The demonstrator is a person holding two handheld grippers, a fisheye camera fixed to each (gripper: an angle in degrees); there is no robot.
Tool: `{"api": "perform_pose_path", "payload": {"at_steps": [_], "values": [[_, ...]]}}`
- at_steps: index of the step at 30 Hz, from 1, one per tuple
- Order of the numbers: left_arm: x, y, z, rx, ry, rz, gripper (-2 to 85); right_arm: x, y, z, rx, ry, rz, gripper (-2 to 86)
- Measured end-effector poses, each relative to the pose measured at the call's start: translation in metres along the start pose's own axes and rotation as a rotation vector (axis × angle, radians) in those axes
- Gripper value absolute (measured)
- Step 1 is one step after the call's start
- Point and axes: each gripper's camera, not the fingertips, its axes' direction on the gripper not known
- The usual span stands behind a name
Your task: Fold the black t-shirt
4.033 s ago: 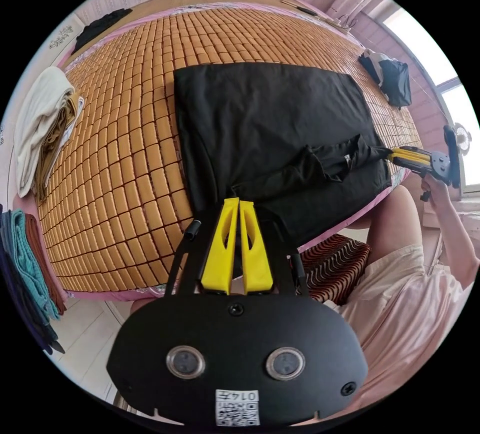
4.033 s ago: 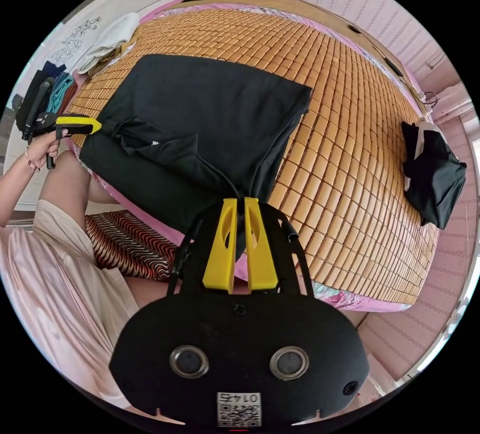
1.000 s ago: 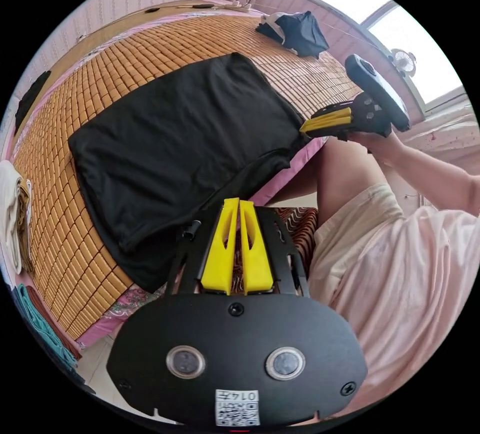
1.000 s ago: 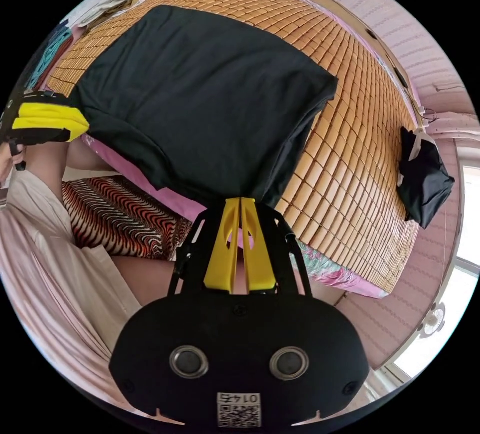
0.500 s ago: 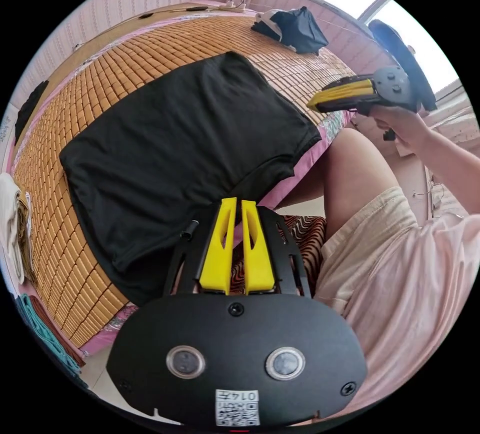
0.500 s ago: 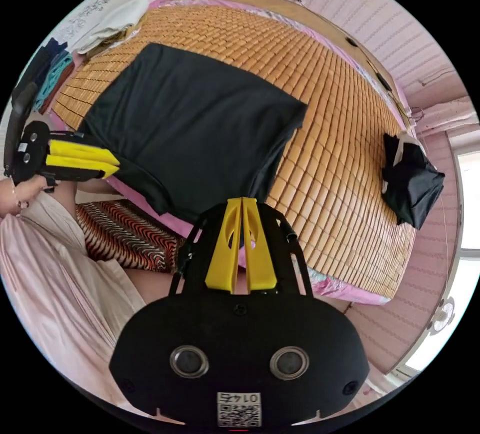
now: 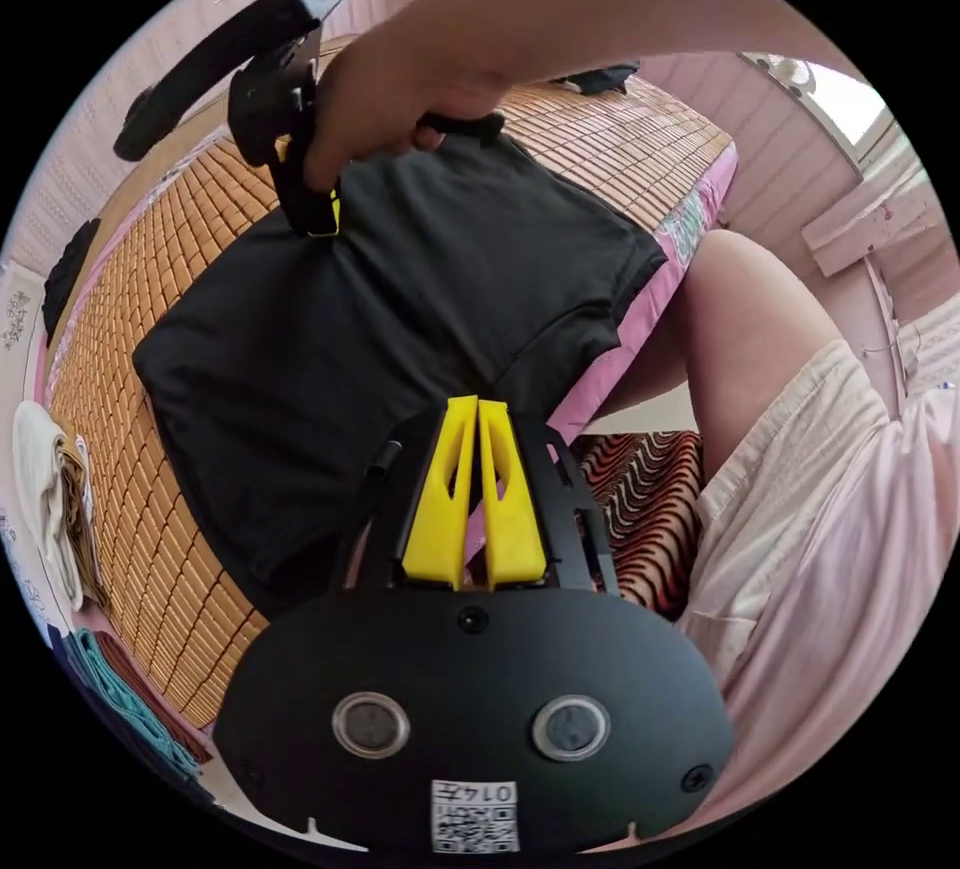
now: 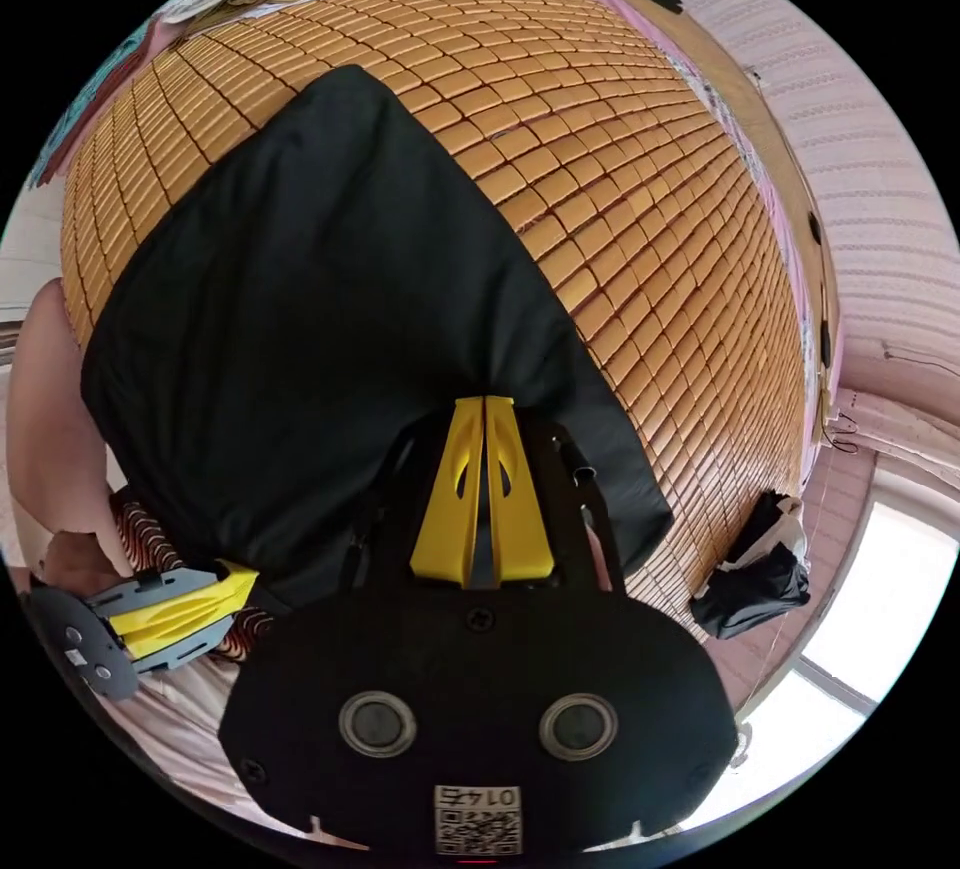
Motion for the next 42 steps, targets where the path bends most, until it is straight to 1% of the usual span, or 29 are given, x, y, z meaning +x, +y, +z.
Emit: {"api": "perform_pose_path", "payload": {"at_steps": [4, 7, 10, 11, 15, 19, 22, 23, 25, 27, 28, 29, 30, 31, 32, 33, 34, 35, 36, 38, 39, 41, 42], "values": [[0.002, 0.003, 0.004, 0.016, 0.016, 0.022, -1.0, 0.016, -0.024, -0.01, -0.085, -0.102, -0.059, -0.5], [0.007, 0.001, 0.006, 0.005, 0.0, 0.045, -1.0, 0.035, -0.037, -0.022, -0.052, -0.132, -0.011, -0.5], [0.012, 0.002, 0.009, 0.011, -0.019, 0.044, -1.0, 0.043, -0.05, -0.008, -0.068, -0.168, 0.03, -0.5], [0.014, 0.002, 0.011, 0.011, -0.023, 0.042, -1.0, 0.046, -0.053, -0.009, -0.045, -0.182, 0.043, -0.5], [0.015, 0.002, 0.014, 0.009, -0.014, 0.045, -1.0, 0.05, -0.071, -0.02, -0.161, -0.196, -0.064, -0.5], [0.009, 0.004, 0.018, 0.026, 0.042, 0.001, -1.0, 0.073, -0.075, -0.054, -0.072, -0.214, -0.046, -0.5], [0.008, 0.004, 0.022, 0.021, 0.062, -0.018, -1.0, 0.073, -0.079, -0.023, -0.165, -0.13, -0.071, -0.5], [0.009, 0.004, 0.023, 0.019, 0.062, -0.022, -1.0, 0.079, -0.075, -0.023, -0.148, -0.114, -0.054, -0.5], [0.01, 0.003, 0.025, 0.019, 0.061, -0.019, -0.9, 0.093, -0.069, -0.028, -0.162, -0.147, -0.051, -0.5], [0.011, 0.004, 0.026, 0.024, 0.066, -0.021, -0.9, 0.119, -0.054, -0.037, -0.128, -0.215, -0.017, -0.4], [0.012, 0.004, 0.026, 0.026, 0.063, -0.022, -0.8, 0.143, -0.031, -0.054, -0.02, -0.223, 0.065, -0.4], [0.014, 0.004, 0.026, 0.021, 0.05, -0.027, -0.6, 0.169, 0.005, -0.077, 0.136, -0.212, 0.19, -0.4], [0.016, 0.004, 0.025, 0.018, 0.035, -0.029, -0.5, 0.182, 0.027, -0.087, 0.205, -0.222, 0.248, -0.3], [0.02, 0.004, 0.022, 0.024, -0.005, -0.026, 0.0, 0.204, 0.074, -0.104, 0.312, -0.267, 0.346, -0.2], [0.025, 0.005, 0.017, 0.051, -0.037, -0.018, 0.6, 0.221, 0.127, -0.113, 0.383, -0.315, 0.421, -0.1], [0.028, 0.006, 0.014, 0.064, -0.045, -0.009, 1.3, 0.226, 0.155, -0.116, 0.406, -0.337, 0.445, 0.0], [0.034, 0.008, 0.008, 0.096, -0.046, 0.011, 2.8, 0.234, 0.213, -0.117, 0.435, -0.362, 0.486, 0.2], [0.039, 0.011, 0.002, 0.137, -0.039, 0.028, 4.0, 0.239, 0.273, -0.113, 0.441, -0.378, 0.519, 0.5], [0.041, 0.012, -0.001, 0.157, -0.032, 0.035, 4.6, 0.24, 0.302, -0.109, 0.432, -0.389, 0.533, 0.8], [0.05, 0.012, -0.008, 0.21, 0.015, 0.056, 7.6, 0.24, 0.408, -0.085, 0.344, -0.43, 0.596, 2.5], [0.052, 0.011, -0.01, 0.219, 0.029, 0.064, 8.1, 0.239, 0.431, -0.079, 0.316, -0.437, 0.615, 3.2], [0.063, 0.006, -0.01, 0.242, 0.068, 0.099, 10.1, 0.234, 0.507, -0.059, 0.218, -0.482, 0.666, 9.1], [0.066, 0.004, -0.009, 0.245, 0.07, 0.112, 10.4, 0.233, 0.522, -0.056, 0.201, -0.492, 0.673, 10.1]]}}
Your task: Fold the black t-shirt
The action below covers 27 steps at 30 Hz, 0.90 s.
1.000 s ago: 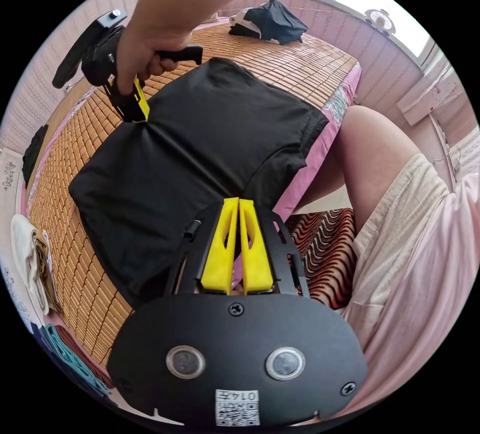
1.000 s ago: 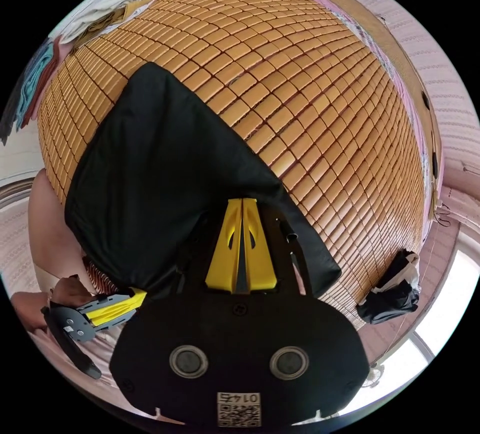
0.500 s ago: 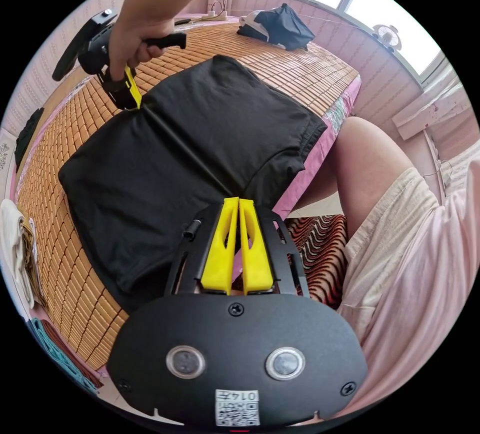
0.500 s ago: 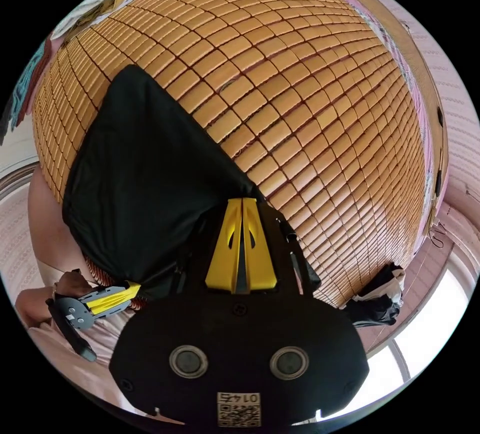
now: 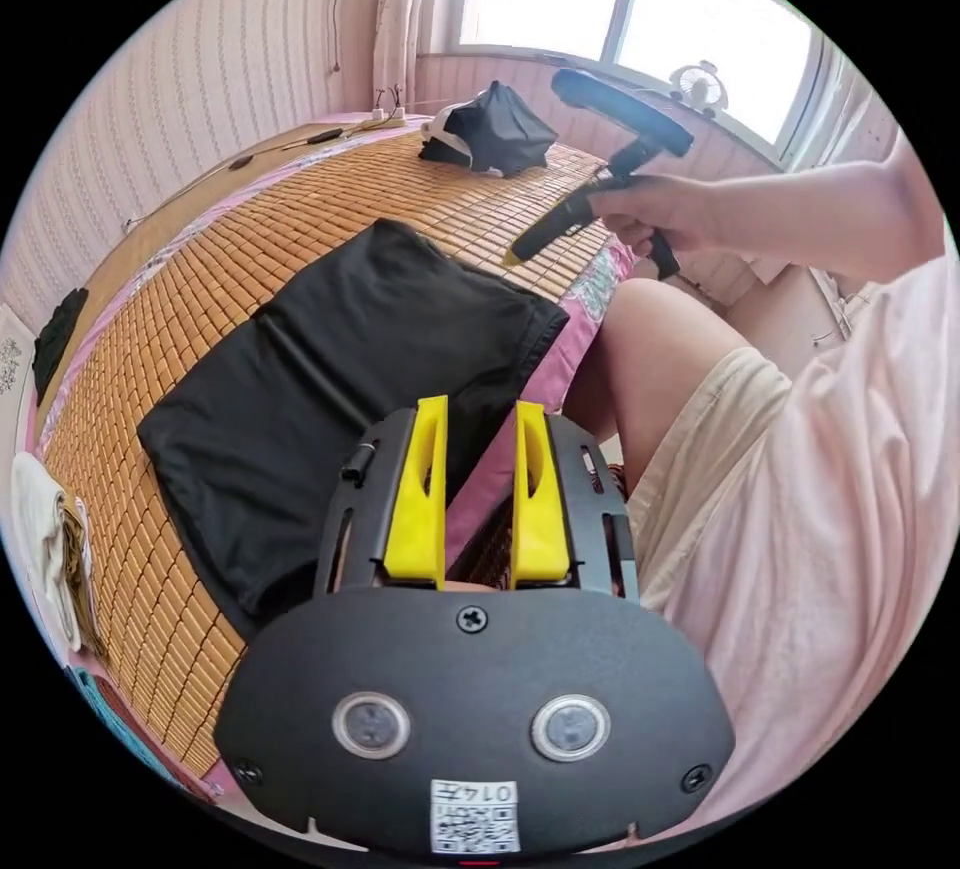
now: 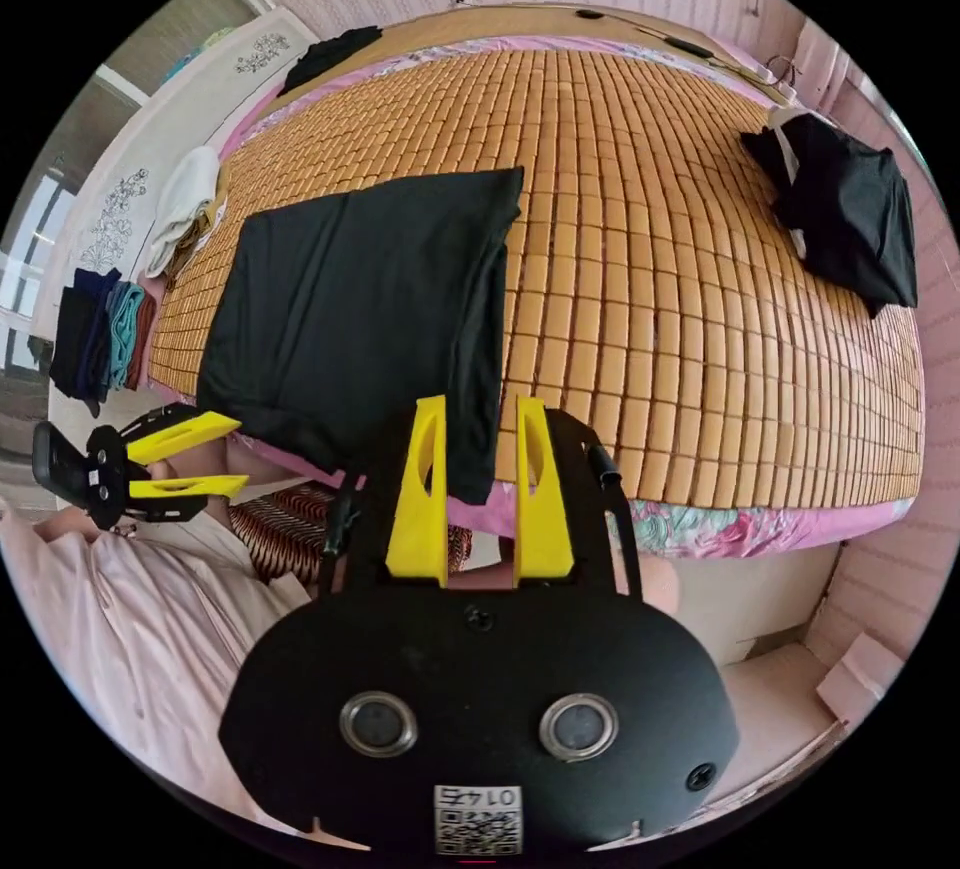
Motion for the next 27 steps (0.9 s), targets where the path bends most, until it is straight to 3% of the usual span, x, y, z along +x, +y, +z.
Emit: {"api": "perform_pose_path", "payload": {"at_steps": [4, 7, 11, 16, 19, 23, 27], "values": [[0.012, -0.019, 0.016, 0.019, 0.046, 0.042, 12.7, 0.037, 0.044, -0.017, -0.053, -0.068, 0.05, 11.2], [0.014, -0.038, 0.033, 0.009, 0.085, 0.045, 13.7, 0.057, 0.052, -0.02, -0.126, -0.11, 0.056, 4.6], [0.024, -0.066, 0.058, -0.047, 0.086, 0.115, 15.8, 0.086, 0.066, -0.057, -0.077, -0.162, 0.043, 0.9], [0.037, -0.089, 0.084, -0.106, 0.11, 0.167, 16.9, 0.137, 0.084, -0.103, -0.01, -0.206, 0.118, 3.5], [0.042, -0.094, 0.093, -0.139, 0.108, 0.182, 17.2, 0.163, 0.085, -0.108, -0.069, -0.257, 0.136, 7.8], [0.047, -0.099, 0.104, -0.188, 0.09, 0.222, 17.3, 0.181, 0.083, -0.121, -0.145, -0.299, 0.075, 2.8], [0.051, -0.104, 0.113, -0.208, 0.092, 0.236, 17.2, 0.205, 0.096, -0.175, -0.039, -0.424, 0.059, 1.2]]}}
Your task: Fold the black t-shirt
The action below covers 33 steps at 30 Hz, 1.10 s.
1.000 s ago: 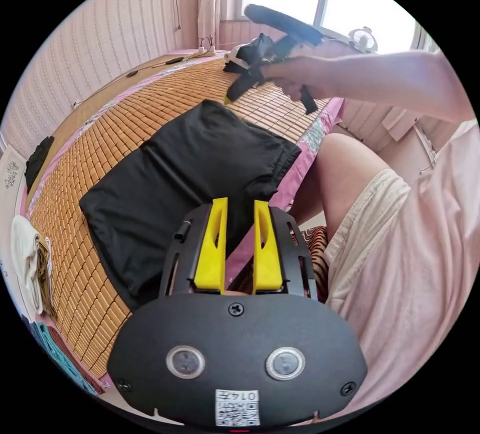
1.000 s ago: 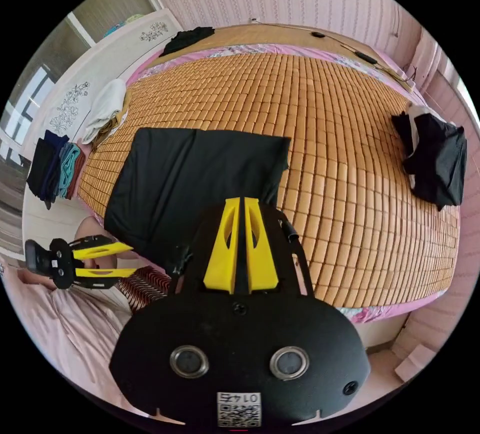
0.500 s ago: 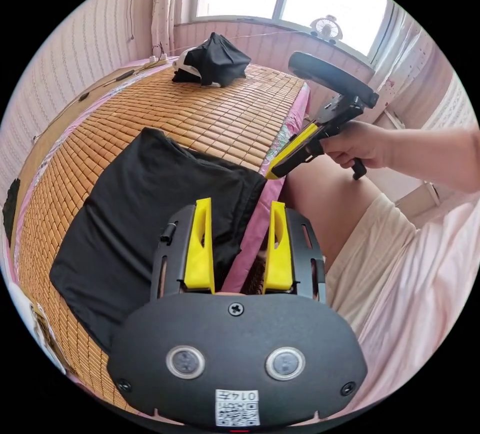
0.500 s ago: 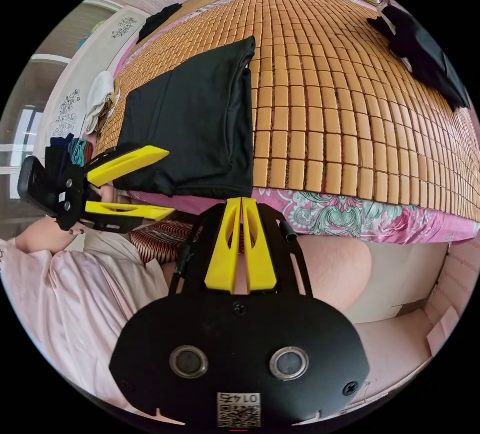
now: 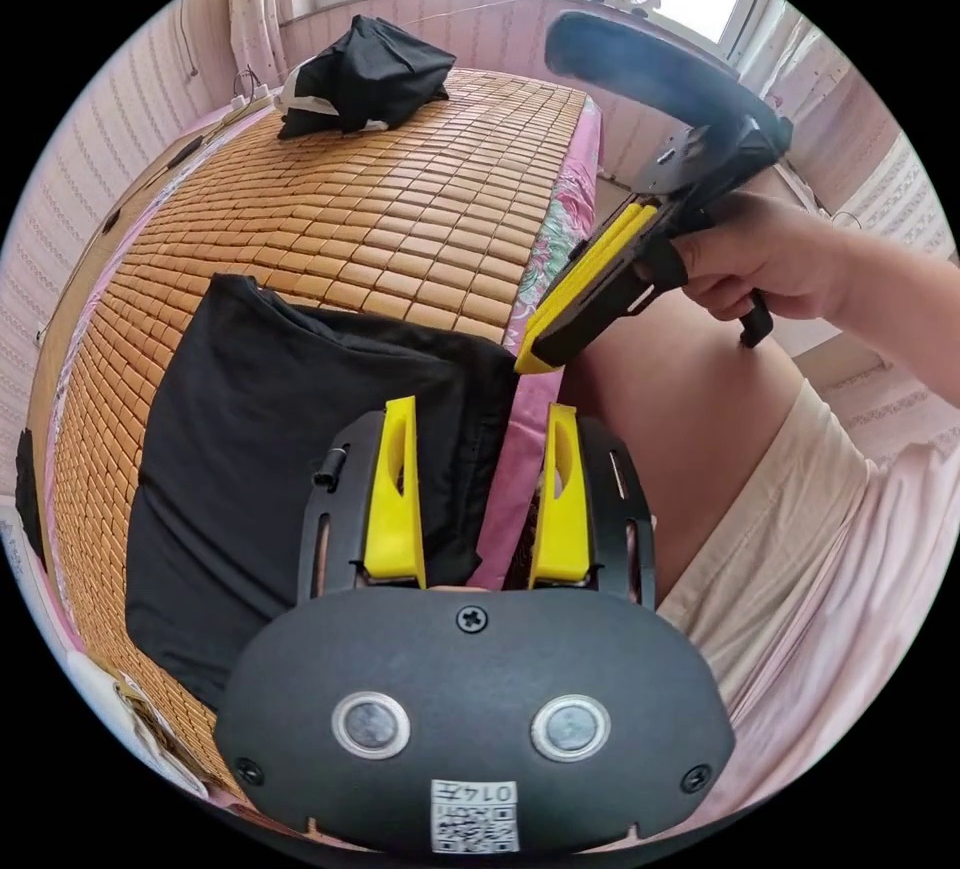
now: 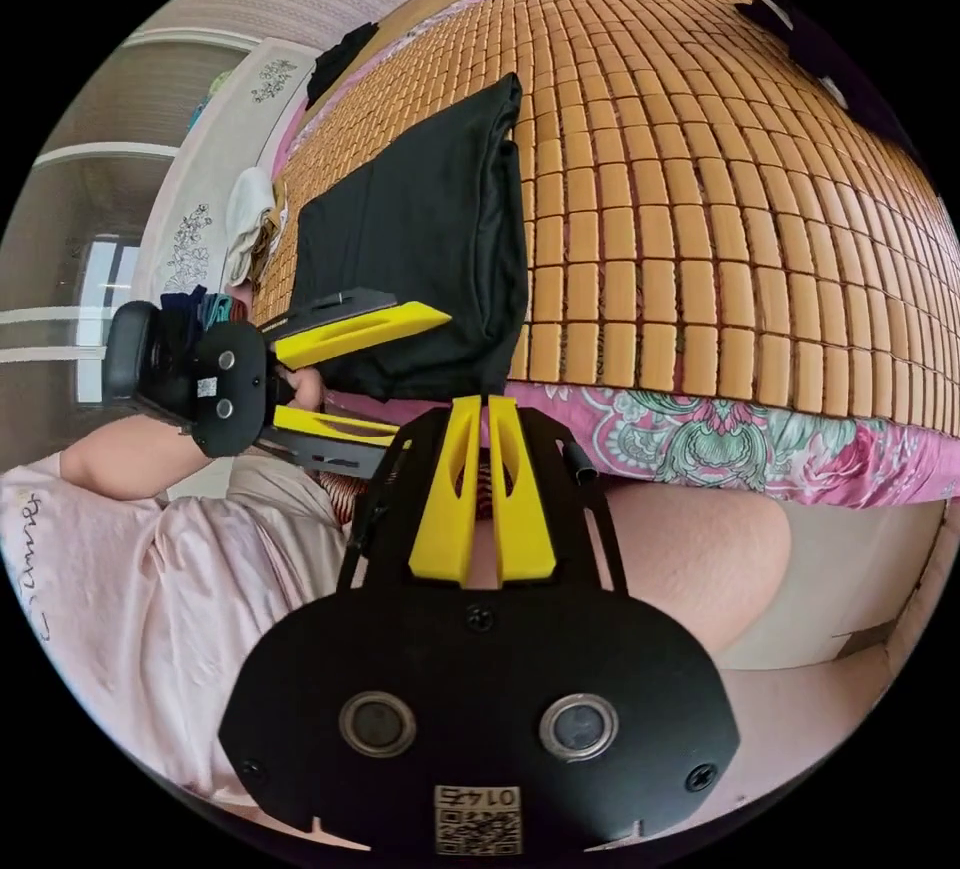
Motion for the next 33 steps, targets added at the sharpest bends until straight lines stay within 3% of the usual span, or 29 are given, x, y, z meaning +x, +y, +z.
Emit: {"api": "perform_pose_path", "payload": {"at_steps": [2, 5, 7, 14, 18, 22, 29, 33], "values": [[0.002, -0.005, 0.0, 0.01, -0.003, 0.007, 14.7, -0.002, 0.012, -0.042, 0.083, -0.148, -0.02, 1.1], [-0.003, -0.004, -0.008, 0.026, -0.08, -0.076, 5.0, -0.001, 0.025, -0.08, 0.144, -0.19, -0.038, 1.5], [-0.009, 0.0, -0.014, 0.045, -0.031, -0.115, 1.2, 0.01, 0.036, -0.103, 0.21, -0.186, -0.023, 2.3], [-0.003, 0.023, -0.046, 0.098, 0.009, -0.129, -0.4, 0.104, 0.068, -0.128, 0.333, -0.418, 0.155, 15.4], [0.004, 0.038, -0.059, 0.109, 0.044, -0.116, -0.5, 0.127, 0.067, -0.114, 0.38, -0.563, 0.226, 17.8], [0.01, 0.054, -0.072, 0.11, 0.081, -0.115, -0.6, 0.136, 0.04, -0.098, 0.392, -0.611, 0.278, 16.9], [0.009, 0.076, -0.095, 0.14, 0.126, -0.124, -0.7, 0.172, 0.018, -0.111, 0.543, -0.642, 0.426, 6.3], [0.008, 0.08, -0.106, 0.175, 0.132, -0.113, -0.8, 0.179, 0.019, -0.131, 0.554, -0.623, 0.395, 3.3]]}}
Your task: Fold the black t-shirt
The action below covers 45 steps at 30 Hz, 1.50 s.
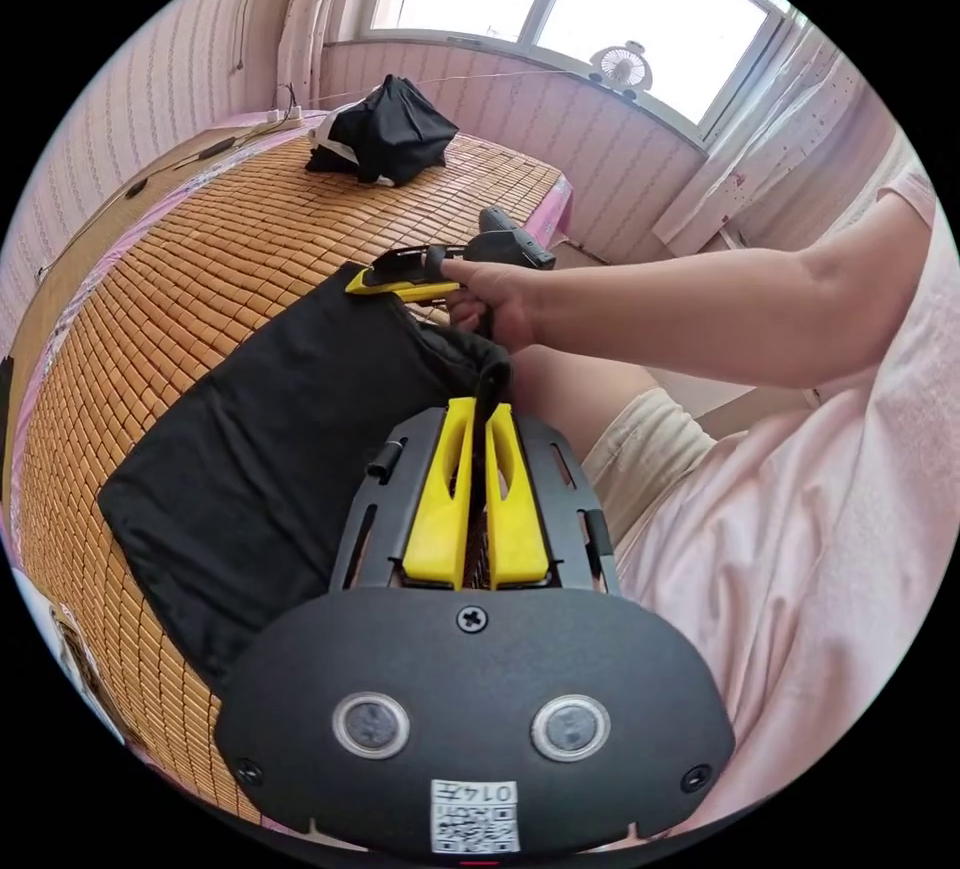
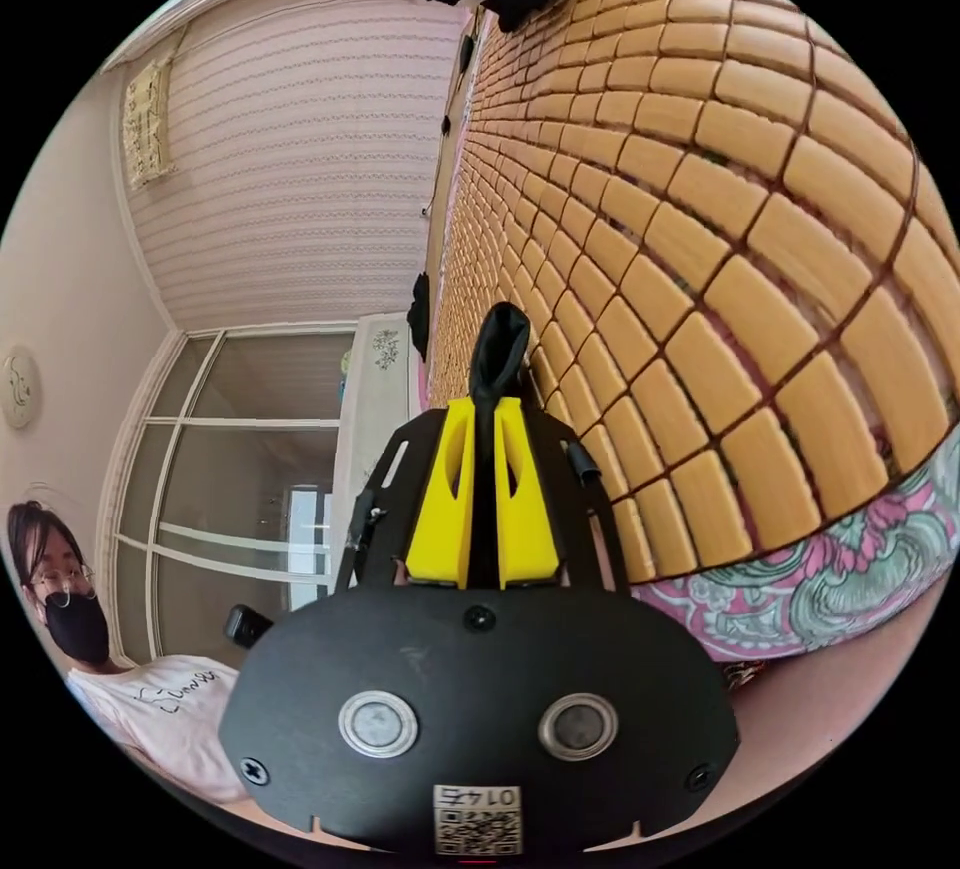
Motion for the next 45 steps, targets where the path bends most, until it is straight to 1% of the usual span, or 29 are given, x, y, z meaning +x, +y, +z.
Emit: {"api": "perform_pose_path", "payload": {"at_steps": [3, 6, 8, 12, 15, 18, 20, 21, 23, 24, 26, 29, 32, 37, 40, 42, 45], "values": [[0.001, -0.002, -0.007, 0.041, 0.051, 0.02, -0.9, -0.015, -0.001, -0.029, 0.025, -0.021, -0.047, 2.7], [0.014, -0.01, -0.007, 0.07, 0.083, 0.135, -0.9, -0.042, -0.001, -0.067, 0.054, -0.024, -0.122, 2.3], [0.022, -0.02, -0.007, 0.095, 0.137, 0.182, -1.0, -0.072, -0.001, -0.09, 0.05, 0.027, -0.182, 2.2], [0.02, -0.028, -0.014, 0.161, 0.251, 0.132, -1.0, -0.124, 0.002, -0.089, 0.009, 0.154, -0.268, 2.1], [0.009, -0.019, -0.027, 0.195, 0.25, 0.072, -1.0, -0.161, 0.001, -0.045, -0.056, 0.222, -0.326, 2.1], [-0.006, 0.002, -0.048, 0.223, 0.203, -0.012, -1.0, -0.189, 0.005, 0.038, -0.152, 0.255, -0.388, 2.1], [-0.02, 0.025, -0.064, 0.219, 0.122, -0.089, -1.0, -0.2, 0.014, 0.124, -0.238, 0.289, -0.418, 2.2], [-0.023, 0.03, -0.067, 0.214, 0.1, -0.112, -1.0, -0.202, 0.017, 0.146, -0.258, 0.301, -0.423, 2.2], [-0.036, 0.053, -0.075, 0.192, 0.025, -0.207, -1.0, -0.205, 0.033, 0.234, -0.327, 0.374, -0.436, 2.3], [-0.039, 0.058, -0.076, 0.185, 0.007, -0.23, -1.0, -0.205, 0.037, 0.255, -0.342, 0.393, -0.437, 2.4], [-0.05, 0.075, -0.075, 0.15, -0.057, -0.314, -0.9, -0.203, 0.053, 0.33, -0.387, 0.455, -0.443, 2.7], [-0.061, 0.088, -0.068, 0.098, -0.134, -0.422, -0.9, -0.192, 0.068, 0.405, -0.421, 0.54, -0.431, 3.4], [-0.064, 0.094, -0.064, 0.057, -0.189, -0.496, -0.7, -0.183, 0.081, 0.446, -0.418, 0.546, -0.422, 4.3], [-0.062, 0.102, -0.068, 0.05, -0.198, -0.541, -0.1, -0.189, 0.098, 0.455, -0.355, 0.47, -0.494, 4.7], [-0.065, 0.11, -0.073, 0.036, -0.181, -0.591, 0.4, -0.192, 0.106, 0.451, -0.323, 0.47, -0.556, 3.9], [-0.067, 0.115, -0.075, 0.02, -0.172, -0.629, 0.6, -0.188, 0.113, 0.457, -0.359, 0.48, -0.585, 2.9], [-0.067, 0.121, -0.079, 0.006, -0.152, -0.682, 1.3, -0.171, 0.139, 0.483, -0.477, 0.535, -0.63, 1.5]]}}
